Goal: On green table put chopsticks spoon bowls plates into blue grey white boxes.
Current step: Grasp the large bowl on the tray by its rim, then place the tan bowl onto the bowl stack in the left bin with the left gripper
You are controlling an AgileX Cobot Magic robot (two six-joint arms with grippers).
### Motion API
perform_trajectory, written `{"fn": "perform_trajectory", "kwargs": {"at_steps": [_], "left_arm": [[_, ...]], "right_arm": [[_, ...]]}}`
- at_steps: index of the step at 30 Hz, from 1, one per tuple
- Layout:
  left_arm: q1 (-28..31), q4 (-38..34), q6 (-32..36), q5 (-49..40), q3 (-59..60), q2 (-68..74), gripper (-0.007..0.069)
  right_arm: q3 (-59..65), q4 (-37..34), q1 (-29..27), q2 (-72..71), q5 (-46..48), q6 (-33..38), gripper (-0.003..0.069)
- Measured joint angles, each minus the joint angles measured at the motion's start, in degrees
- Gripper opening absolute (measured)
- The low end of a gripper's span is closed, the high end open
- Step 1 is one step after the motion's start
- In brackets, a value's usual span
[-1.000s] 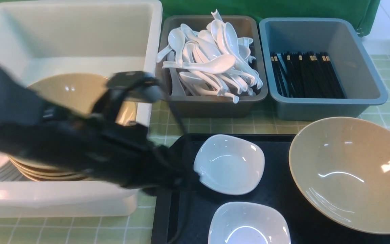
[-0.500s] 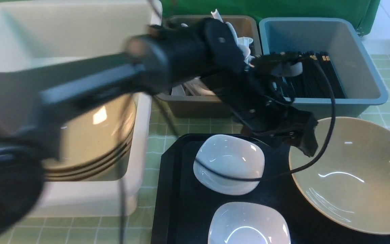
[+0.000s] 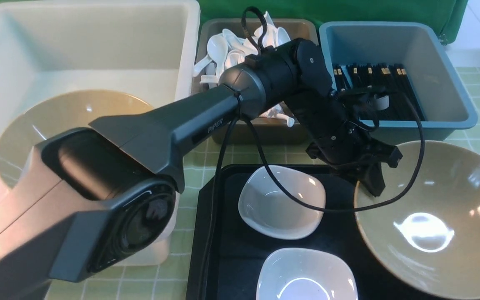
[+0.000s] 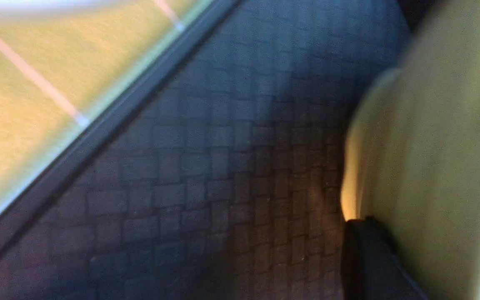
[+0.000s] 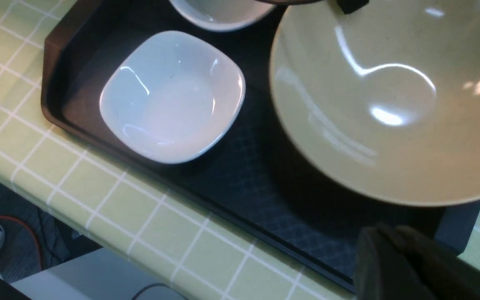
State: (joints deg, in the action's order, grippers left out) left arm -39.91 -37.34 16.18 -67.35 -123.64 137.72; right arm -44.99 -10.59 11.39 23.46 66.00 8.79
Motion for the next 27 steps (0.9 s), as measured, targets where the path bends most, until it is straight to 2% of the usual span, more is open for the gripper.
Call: {"fn": "perform_trajectory", "kwargs": {"at_steps": [8,13,17,18,21,22,25,26,27], "left_arm": [[2.41,3.82,3.09,-3.41,0.06,-8.64,0.0016],[7.96,3.32,3.27,-4.20,0.06,-19.27,0.0016],[18.51,2.65,3.64,-3.74,4.67,-32.72,0.0016],[19.49,2.66,3.72,-3.74,5.19,-33.35,0.0016],[28.57,1.61,6.42,-3.87,19.18,-45.02,0.0016],[28.57,1.49,6.64,-3.96,20.16,-45.66,0.0016],[40.17,-1.93,10.64,-5.10,37.65,-56.53,0.0016],[40.92,-2.10,10.83,-5.11,37.65,-57.08,0.0016],[47.16,-3.53,12.18,-5.24,44.26,-61.00,0.0016]], "right_arm": [[-3.18,-1.71,0.00,2.44,-0.36,6.70,0.0022],[-10.17,-6.22,0.00,7.52,-0.52,10.15,0.0022],[-13.84,-13.23,0.00,13.22,-1.91,14.83,0.0026],[-13.87,-13.57,0.00,13.45,-2.02,15.09,0.0026],[-13.88,-19.89,0.00,18.19,-4.52,20.16,0.0025],[-13.88,-20.64,0.00,18.75,-4.75,20.91,0.0025],[-13.88,-27.79,0.00,23.57,-6.18,29.12,0.0029],[-13.88,-28.23,0.00,23.85,-6.26,29.60,0.0030],[-13.88,-30.98,0.00,25.90,-6.53,32.61,0.0033]]}}
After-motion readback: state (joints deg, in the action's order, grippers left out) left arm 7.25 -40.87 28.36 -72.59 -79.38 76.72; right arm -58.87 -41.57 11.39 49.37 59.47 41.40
